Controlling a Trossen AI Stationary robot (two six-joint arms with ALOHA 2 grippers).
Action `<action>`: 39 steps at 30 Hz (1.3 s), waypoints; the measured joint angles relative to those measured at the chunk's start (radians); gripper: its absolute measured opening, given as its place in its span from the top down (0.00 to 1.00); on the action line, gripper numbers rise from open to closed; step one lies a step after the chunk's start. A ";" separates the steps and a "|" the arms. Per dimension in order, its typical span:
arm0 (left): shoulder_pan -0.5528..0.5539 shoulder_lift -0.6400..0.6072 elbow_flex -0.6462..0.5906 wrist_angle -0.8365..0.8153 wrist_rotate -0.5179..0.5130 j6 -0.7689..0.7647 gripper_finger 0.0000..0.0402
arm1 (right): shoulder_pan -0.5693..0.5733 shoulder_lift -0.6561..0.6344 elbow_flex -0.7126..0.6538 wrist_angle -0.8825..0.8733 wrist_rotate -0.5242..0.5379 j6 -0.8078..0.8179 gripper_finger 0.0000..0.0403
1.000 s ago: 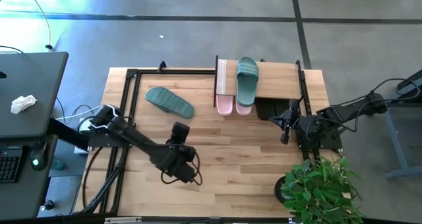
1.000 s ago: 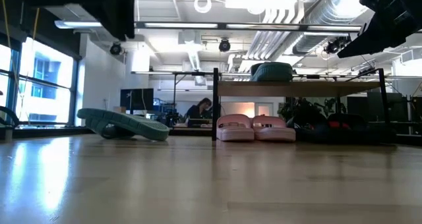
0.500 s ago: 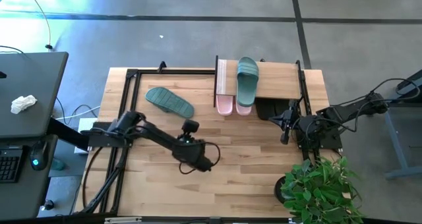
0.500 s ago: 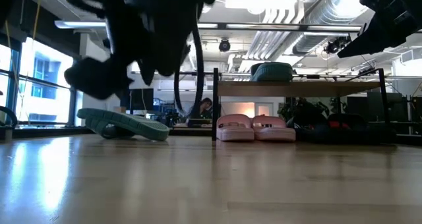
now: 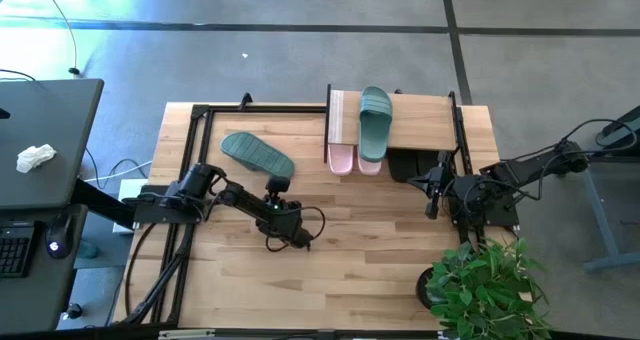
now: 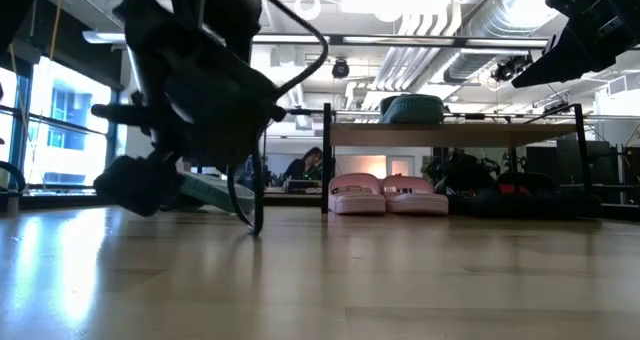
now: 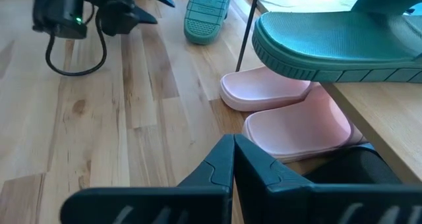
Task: Pick and place slides into the shelf
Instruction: Put the green slipper on the shelf
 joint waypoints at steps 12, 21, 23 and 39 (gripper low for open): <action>0.090 -0.015 -0.063 0.128 -0.040 0.108 0.32 | 0.000 0.000 0.000 0.004 -0.003 -0.004 1.00; 0.115 -0.012 -0.066 0.161 -0.130 0.187 0.32 | 0.000 0.000 0.000 0.004 -0.001 -0.004 1.00; 0.128 -0.012 -0.066 0.176 -0.120 0.215 0.32 | 0.000 0.000 0.000 0.004 0.000 -0.004 1.00; 0.242 -0.011 -0.065 0.259 -0.080 0.387 0.32 | 0.000 0.000 0.000 0.003 0.000 0.003 1.00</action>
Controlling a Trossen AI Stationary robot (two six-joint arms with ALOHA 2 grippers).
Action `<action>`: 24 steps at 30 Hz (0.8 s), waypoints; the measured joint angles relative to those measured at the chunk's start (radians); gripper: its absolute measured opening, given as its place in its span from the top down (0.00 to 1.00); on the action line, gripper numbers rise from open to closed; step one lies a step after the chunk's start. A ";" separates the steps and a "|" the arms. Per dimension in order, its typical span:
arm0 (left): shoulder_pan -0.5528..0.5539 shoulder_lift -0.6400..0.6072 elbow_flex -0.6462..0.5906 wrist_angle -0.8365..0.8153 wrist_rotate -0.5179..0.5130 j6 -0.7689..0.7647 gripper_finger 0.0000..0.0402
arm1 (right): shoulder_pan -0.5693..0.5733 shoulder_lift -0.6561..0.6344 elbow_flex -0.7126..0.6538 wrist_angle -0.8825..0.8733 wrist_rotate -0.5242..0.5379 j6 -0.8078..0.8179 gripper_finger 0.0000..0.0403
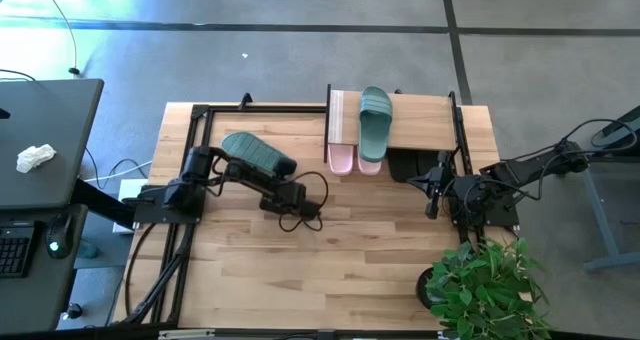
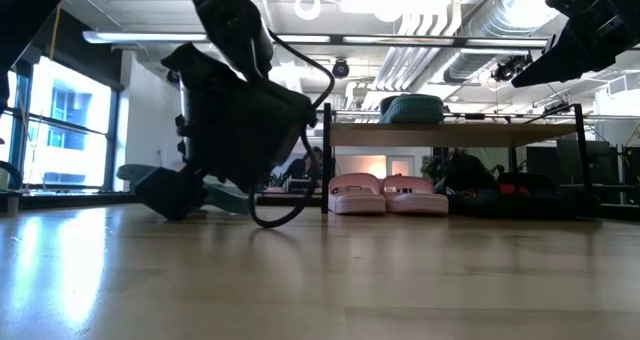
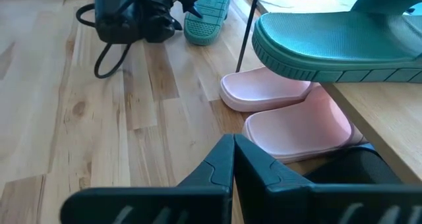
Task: Pick and place slides into the shelf
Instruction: Put the green slipper on the shelf
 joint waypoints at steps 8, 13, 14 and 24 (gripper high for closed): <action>0.011 -0.002 -0.001 0.025 -0.025 0.021 0.33 | 0.000 0.000 0.000 0.000 0.000 0.000 1.00; 0.013 -0.002 -0.001 0.030 -0.036 0.012 0.48 | 0.000 0.000 0.000 0.000 0.000 0.000 1.00; 0.013 -0.002 -0.001 0.029 -0.040 0.004 0.53 | 0.000 0.000 0.000 0.000 0.000 0.000 1.00; 0.012 -0.002 0.000 0.024 -0.056 -0.031 0.87 | 0.000 0.000 0.000 0.000 0.000 0.000 1.00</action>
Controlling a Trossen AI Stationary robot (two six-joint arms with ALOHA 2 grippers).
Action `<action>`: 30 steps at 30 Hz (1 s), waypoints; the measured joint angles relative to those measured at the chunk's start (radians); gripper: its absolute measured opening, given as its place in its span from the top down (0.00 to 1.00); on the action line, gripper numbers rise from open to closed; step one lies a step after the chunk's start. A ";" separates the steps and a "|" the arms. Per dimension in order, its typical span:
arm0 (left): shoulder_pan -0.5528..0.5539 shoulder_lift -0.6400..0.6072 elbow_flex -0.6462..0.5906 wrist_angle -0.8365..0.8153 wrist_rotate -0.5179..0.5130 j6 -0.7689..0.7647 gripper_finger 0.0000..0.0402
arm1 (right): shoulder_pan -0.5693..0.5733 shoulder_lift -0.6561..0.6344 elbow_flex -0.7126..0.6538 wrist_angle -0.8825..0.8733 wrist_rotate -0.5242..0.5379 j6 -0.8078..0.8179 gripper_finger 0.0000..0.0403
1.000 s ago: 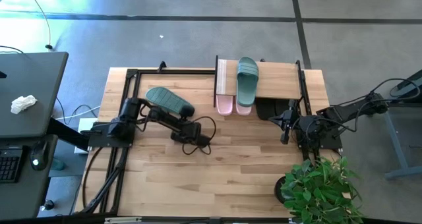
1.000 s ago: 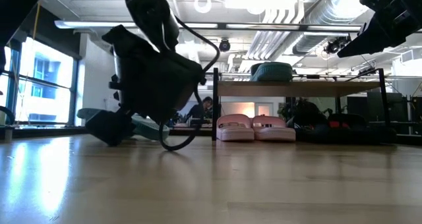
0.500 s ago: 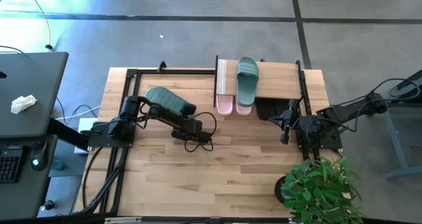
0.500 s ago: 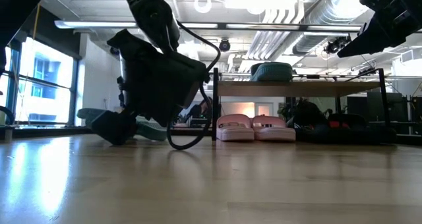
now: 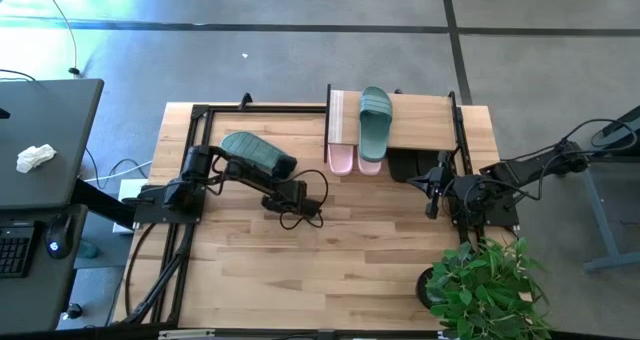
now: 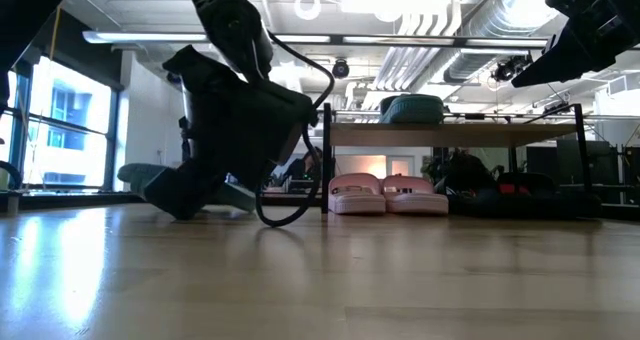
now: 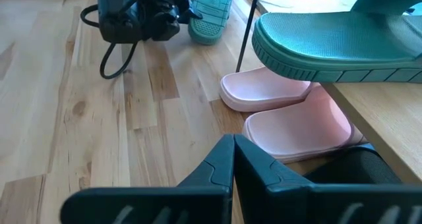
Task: Pick and place slides into the shelf
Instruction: Put the green slipper on the shelf
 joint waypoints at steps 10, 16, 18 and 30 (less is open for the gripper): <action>-0.086 -0.031 0.143 -0.274 -0.038 -0.314 0.89 | 0.000 0.004 0.000 0.000 0.004 -0.001 1.00; -0.220 -0.098 0.261 -0.416 -0.034 -0.467 0.90 | 0.000 0.022 0.000 0.003 0.004 -0.001 1.00; -0.270 -0.124 0.304 -0.463 -0.052 -0.522 0.90 | 0.000 0.032 0.000 0.002 0.005 -0.001 1.00; -0.567 -0.203 0.630 -0.471 -0.205 -0.515 0.91 | 0.000 0.049 -0.001 0.032 -0.021 0.000 1.00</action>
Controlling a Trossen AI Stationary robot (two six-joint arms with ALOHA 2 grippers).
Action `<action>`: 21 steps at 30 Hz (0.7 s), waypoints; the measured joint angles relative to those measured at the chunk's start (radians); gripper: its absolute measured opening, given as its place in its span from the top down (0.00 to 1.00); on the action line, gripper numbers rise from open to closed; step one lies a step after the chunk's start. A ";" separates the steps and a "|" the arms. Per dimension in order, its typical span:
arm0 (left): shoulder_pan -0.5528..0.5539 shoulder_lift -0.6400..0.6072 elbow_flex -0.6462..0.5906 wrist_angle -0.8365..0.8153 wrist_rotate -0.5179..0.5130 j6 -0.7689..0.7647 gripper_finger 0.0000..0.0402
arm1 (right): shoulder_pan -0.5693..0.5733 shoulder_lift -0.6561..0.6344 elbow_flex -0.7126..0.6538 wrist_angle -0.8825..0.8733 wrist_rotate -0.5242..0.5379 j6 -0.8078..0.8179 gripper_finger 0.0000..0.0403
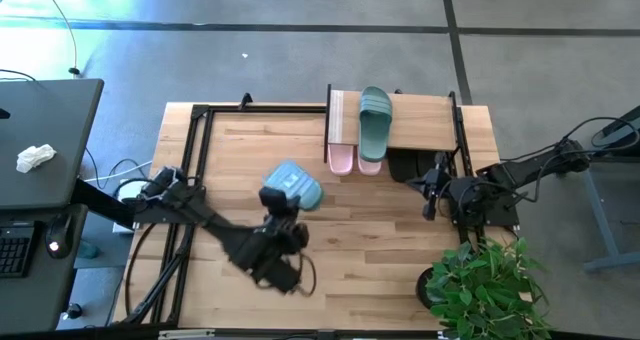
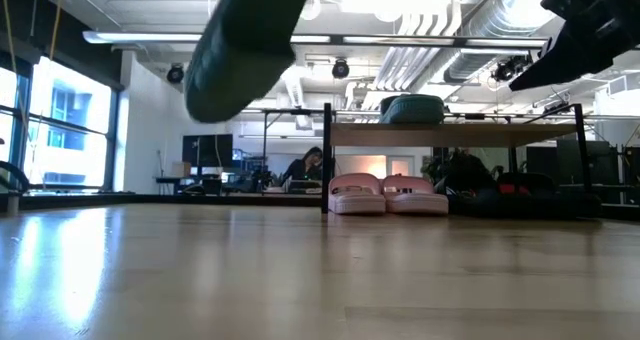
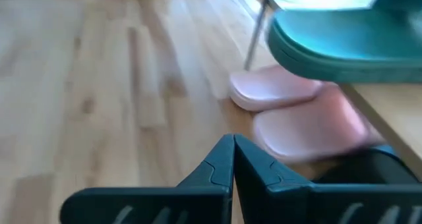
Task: Pick and place slides into the shelf
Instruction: Put the green slipper on the shelf
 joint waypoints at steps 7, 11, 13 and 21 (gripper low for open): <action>-0.101 0.000 0.195 0.043 -0.091 0.091 0.91 | 0.000 -0.001 0.000 0.248 -0.206 -0.091 1.00; -0.156 0.000 0.280 0.126 -0.123 0.209 0.91 | -0.007 0.004 0.000 0.419 -0.352 -0.253 1.00; -0.183 0.000 0.312 0.173 -0.118 0.275 0.91 | -0.018 0.003 -0.001 0.510 -0.456 -0.331 1.00; -0.279 -0.001 0.369 0.402 -0.121 0.530 0.91 | -0.163 0.038 -0.074 0.831 -0.714 -0.427 1.00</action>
